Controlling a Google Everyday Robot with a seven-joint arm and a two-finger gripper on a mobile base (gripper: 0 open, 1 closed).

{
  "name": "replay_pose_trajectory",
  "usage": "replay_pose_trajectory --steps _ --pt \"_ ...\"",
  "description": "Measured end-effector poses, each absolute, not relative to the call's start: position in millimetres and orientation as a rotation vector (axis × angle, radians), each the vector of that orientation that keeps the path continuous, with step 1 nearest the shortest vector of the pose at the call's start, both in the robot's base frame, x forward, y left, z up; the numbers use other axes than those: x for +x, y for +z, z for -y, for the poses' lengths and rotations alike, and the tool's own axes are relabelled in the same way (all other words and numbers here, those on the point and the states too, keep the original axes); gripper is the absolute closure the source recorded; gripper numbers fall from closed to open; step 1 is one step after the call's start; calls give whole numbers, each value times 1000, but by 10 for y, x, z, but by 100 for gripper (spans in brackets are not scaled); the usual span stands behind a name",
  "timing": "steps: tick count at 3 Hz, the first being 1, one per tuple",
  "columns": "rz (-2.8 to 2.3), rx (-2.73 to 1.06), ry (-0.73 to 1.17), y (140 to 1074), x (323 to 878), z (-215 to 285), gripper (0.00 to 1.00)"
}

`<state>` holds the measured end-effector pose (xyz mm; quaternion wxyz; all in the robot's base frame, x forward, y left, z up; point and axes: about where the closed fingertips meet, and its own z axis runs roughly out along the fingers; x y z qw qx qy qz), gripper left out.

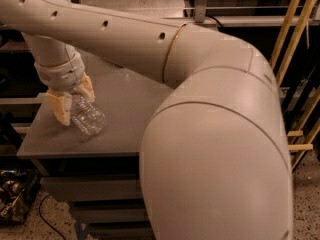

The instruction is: Place water bottle upright

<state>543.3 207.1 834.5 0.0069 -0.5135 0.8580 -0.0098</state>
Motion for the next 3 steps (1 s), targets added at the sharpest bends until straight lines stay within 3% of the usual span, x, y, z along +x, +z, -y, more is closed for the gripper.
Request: replay_pose_trajectory --steps 2,3 --pt "-2583 -1593 71 8712 5346 -2129 88" --pt "-2426 -1613 261 9067 5363 -2187 100"
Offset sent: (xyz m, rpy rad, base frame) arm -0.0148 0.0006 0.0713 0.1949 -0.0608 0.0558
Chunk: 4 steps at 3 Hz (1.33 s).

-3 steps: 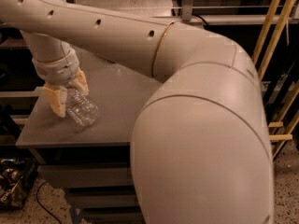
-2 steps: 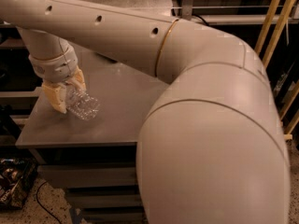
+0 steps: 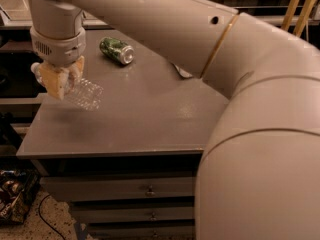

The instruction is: Place water bottle upright

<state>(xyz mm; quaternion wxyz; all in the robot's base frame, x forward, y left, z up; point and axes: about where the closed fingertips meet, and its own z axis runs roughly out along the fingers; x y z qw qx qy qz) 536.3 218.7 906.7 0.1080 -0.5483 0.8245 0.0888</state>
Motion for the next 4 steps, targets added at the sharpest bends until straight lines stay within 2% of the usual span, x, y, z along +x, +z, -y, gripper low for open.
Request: replay_pose_trajectory --steps 2,3,4 --pt "-1867 -1578 647 9814 5501 -2169 100" --pt "-1655 -1547 678 10043 5569 -2181 100" --pt "-1562 -1597 631 10093 5560 -2185 100"
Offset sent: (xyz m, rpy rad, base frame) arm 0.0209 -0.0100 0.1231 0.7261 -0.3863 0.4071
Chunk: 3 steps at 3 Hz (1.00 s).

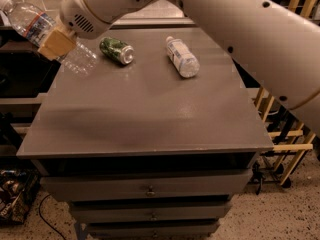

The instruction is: Place water bottle upright

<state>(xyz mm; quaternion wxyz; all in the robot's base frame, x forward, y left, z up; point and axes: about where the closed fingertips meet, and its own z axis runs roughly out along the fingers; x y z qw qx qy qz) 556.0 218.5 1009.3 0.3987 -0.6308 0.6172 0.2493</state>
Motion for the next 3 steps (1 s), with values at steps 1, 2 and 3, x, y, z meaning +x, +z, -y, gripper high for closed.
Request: replay_pose_trajectory --steps 1,2,3 --pt "-1525 -1633 636 10010 5549 -2229 100" --pt "-1424 -1720 638 9931 5494 -2343 100" --pt "-1324 -1764 657 9891 5451 -2430 100"
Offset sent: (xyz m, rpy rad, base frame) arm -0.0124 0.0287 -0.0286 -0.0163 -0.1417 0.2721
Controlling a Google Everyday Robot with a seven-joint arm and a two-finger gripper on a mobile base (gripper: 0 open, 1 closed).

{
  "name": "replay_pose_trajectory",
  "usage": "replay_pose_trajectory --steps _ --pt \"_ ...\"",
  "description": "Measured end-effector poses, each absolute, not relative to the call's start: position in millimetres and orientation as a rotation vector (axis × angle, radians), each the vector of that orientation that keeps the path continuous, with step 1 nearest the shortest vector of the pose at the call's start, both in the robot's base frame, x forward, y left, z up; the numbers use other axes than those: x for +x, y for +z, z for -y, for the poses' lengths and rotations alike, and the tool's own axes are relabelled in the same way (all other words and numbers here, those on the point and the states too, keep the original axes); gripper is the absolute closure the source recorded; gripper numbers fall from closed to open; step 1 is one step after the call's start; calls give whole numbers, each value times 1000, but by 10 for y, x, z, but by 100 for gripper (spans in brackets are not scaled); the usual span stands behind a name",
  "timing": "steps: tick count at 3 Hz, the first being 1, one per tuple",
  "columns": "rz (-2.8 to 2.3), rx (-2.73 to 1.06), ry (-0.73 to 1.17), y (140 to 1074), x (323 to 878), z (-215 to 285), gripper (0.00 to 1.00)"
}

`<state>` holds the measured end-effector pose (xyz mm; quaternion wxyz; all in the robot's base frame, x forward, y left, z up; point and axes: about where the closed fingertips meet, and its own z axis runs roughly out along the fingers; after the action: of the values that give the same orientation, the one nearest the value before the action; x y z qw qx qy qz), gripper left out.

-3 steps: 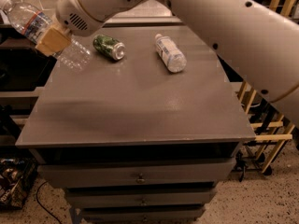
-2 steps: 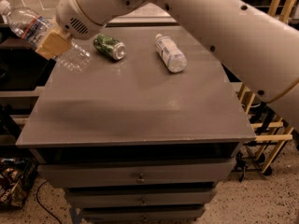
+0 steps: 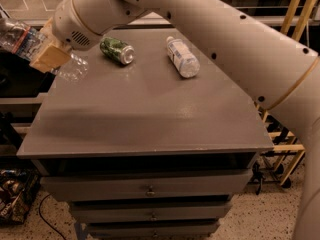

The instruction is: Place water bottle upright

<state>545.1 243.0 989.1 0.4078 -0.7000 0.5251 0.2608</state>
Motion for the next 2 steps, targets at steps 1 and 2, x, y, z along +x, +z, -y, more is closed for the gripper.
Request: replay_pose_trajectory --steps 1,2 --pt "-1205 -1740 740 9862 5419 -2513 100" --pt "-1090 -1657 835 9841 5376 -2559 100"
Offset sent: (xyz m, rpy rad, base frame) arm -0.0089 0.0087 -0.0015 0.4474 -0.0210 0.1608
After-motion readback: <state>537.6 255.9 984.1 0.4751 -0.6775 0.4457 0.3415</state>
